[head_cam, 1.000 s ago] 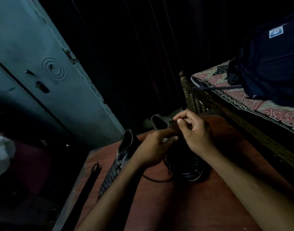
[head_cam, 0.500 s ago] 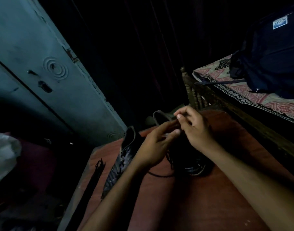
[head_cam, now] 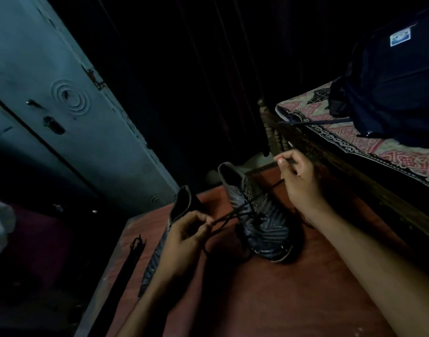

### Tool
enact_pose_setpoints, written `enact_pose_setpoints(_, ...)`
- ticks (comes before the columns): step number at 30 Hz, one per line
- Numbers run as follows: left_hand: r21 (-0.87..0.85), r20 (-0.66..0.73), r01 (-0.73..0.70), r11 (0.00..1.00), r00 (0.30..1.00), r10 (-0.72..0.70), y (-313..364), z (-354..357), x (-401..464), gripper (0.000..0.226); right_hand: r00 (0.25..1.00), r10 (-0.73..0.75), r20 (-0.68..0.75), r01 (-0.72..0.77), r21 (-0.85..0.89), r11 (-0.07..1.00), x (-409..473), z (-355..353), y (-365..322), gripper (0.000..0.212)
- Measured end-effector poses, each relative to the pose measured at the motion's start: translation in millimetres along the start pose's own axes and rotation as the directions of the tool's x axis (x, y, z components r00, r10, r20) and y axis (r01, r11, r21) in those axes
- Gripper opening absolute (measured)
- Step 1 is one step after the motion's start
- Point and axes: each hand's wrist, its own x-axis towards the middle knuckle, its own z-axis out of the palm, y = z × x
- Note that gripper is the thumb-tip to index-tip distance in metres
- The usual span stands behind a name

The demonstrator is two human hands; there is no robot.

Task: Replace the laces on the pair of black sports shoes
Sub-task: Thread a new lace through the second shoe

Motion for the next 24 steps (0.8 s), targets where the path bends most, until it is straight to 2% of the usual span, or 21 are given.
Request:
enact_pose_setpoints(2,0.133,-0.082,-0.018,0.991,0.996,0.029,-8,-5,-4,0.025,1.000,-0.012,-0.002,0.012,-0.026,1.000,-2,3,-2,0.014)
enact_pose_setpoints(4,0.319,-0.176,-0.114,0.941,0.968,0.177,0,-1,-3,0.044,0.998,-0.026,0.048,0.030,-0.070,0.997,-9,10,-7,0.012)
enact_pose_setpoints(5,0.344,-0.170,-0.178,0.922,0.954,0.248,8,5,-1,0.051,0.995,-0.029,0.093,0.037,-0.086,0.996,-15,15,-10,0.014)
enact_pose_setpoints(7,0.271,-0.053,-0.286,0.919,0.949,0.311,26,25,2,0.052,0.979,-0.057,0.197,0.076,-0.094,0.993,-31,25,-21,0.015)
enact_pose_setpoints(9,0.202,0.078,-0.331,0.922,0.943,0.322,39,47,7,0.047,0.960,-0.085,0.265,0.109,-0.078,0.991,-42,31,-27,0.013)
enact_pose_setpoints(15,0.127,0.026,-0.366,0.922,0.931,0.365,21,67,20,0.032,0.967,-0.057,0.249,0.070,-0.044,0.997,-36,27,-21,0.015)
enact_pose_setpoints(17,0.159,-0.072,-0.430,0.889,0.893,0.445,14,66,22,0.018,0.967,-0.057,0.247,0.081,-0.086,0.993,-34,25,-18,0.017)
enact_pose_setpoints(19,0.208,-0.244,-0.437,0.875,0.843,0.480,6,54,28,0.008,0.983,-0.035,0.181,0.060,-0.135,0.989,-26,19,-10,0.018)
enact_pose_setpoints(22,0.200,-0.468,-0.382,0.902,0.772,0.431,-4,27,36,0.011,0.994,-0.021,0.110,0.040,-0.177,0.983,-16,7,2,0.018)
enact_pose_setpoints(24,0.153,-0.496,-0.401,0.903,0.760,0.421,-7,17,37,0.015,0.993,-0.006,0.115,0.030,-0.205,0.978,-17,7,4,0.017)
